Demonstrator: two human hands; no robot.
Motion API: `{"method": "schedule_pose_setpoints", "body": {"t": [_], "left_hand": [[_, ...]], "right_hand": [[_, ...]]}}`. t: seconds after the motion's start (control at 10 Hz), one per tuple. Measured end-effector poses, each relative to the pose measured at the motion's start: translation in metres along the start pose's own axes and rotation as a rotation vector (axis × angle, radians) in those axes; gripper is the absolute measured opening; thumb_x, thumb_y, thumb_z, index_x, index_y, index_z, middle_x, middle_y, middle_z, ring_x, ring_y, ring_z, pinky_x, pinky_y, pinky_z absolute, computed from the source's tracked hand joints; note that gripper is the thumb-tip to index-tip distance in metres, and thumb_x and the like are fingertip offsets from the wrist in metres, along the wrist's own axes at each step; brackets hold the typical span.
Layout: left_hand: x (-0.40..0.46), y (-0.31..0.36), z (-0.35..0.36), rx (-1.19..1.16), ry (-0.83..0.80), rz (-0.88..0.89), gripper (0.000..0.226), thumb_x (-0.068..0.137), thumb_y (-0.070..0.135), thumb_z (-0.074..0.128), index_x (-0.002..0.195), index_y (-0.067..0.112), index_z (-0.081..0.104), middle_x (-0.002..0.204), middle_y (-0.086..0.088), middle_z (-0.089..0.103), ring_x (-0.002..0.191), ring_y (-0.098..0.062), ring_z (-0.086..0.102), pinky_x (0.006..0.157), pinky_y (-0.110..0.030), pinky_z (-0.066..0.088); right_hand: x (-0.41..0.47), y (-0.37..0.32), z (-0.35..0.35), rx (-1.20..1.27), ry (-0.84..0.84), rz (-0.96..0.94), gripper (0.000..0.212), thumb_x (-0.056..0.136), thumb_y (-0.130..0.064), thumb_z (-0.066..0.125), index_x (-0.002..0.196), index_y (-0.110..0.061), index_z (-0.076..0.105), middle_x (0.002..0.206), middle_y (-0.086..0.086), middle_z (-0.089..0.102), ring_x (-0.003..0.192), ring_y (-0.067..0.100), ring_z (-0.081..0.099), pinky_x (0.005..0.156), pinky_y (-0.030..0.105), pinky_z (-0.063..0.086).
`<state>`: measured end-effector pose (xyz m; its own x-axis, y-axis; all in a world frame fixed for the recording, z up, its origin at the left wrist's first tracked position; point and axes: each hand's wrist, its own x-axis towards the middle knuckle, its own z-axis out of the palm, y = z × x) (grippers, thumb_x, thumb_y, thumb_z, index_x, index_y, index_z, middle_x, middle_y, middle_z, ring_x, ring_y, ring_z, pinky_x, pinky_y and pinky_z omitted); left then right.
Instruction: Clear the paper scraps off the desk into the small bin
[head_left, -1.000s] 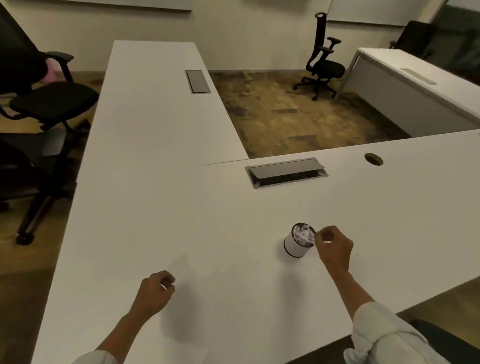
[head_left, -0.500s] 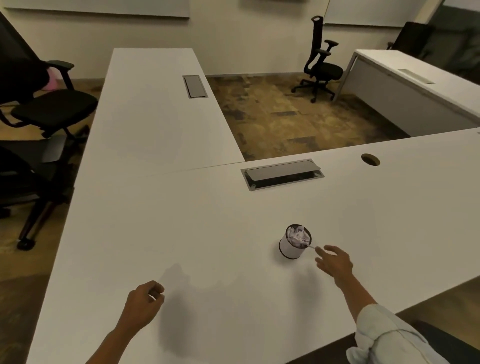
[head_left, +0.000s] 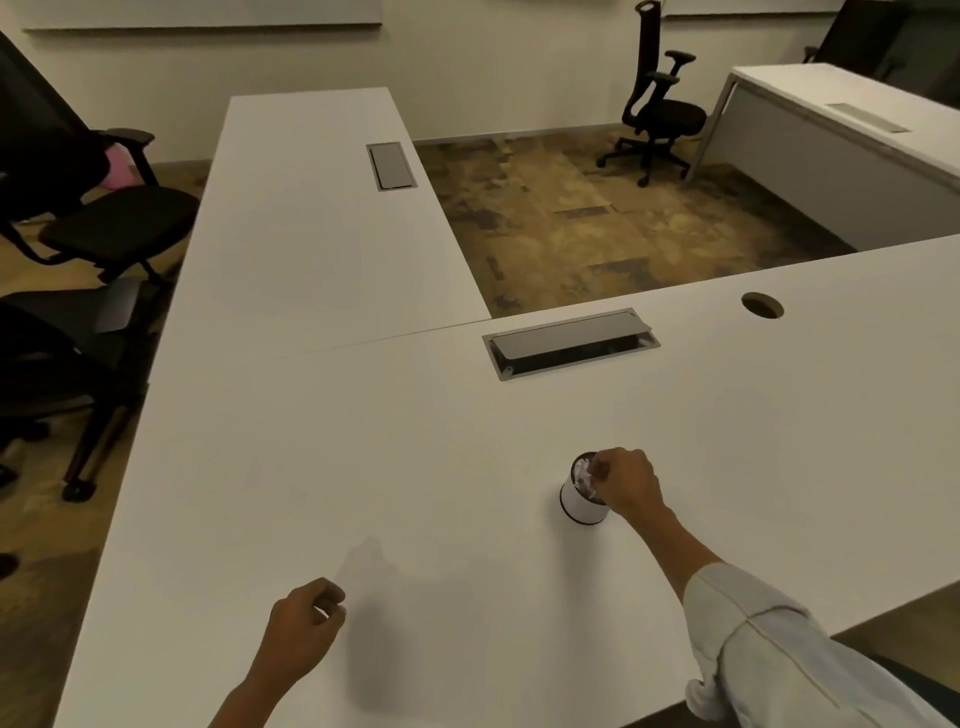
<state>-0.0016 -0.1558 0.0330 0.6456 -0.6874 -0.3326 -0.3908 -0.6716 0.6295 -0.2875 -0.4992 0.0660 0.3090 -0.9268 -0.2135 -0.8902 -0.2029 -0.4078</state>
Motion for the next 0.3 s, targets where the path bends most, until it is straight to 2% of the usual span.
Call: {"method": "schedule_pose_setpoints", "body": {"t": [0.1,0.2,0.3], "left_hand": [[0.002,0.002,-0.003,-0.003,0.009,0.001,0.016,0.077,0.005,0.070,0.076,0.020,0.066,0.067,0.002,0.067,0.053,-0.004,0.061,0.051,-0.011,0.045],[0.007,0.001,-0.007,0.001,0.015,0.008,0.016,0.077,0.006,0.070,0.076,0.021,0.066,0.068,0.003,0.067,0.053,-0.004,0.061,0.051,-0.011,0.046],[0.015,0.002,-0.014,-0.030,0.035,0.007,0.018,0.077,0.007,0.070,0.075,0.024,0.065,0.069,0.003,0.067,0.053,-0.003,0.062,0.049,-0.010,0.045]], "right_hand": [[0.004,-0.008,-0.002,-0.217,-0.039,-0.049,0.017,0.081,-0.016,0.065,0.090,-0.026,0.074,0.096,0.006,0.066,0.085,0.027,0.067,0.069,0.027,0.051],[0.010,-0.008,-0.017,-0.098,-0.019,-0.020,0.015,0.072,-0.009,0.068,0.077,-0.023,0.071,0.081,0.001,0.067,0.076,0.024,0.066,0.062,0.026,0.050],[0.022,-0.004,-0.049,0.085,-0.074,-0.030,0.018,0.061,-0.009,0.082,0.069,-0.018,0.070,0.066,-0.002,0.070,0.068,0.015,0.068,0.061,0.023,0.053]]}}
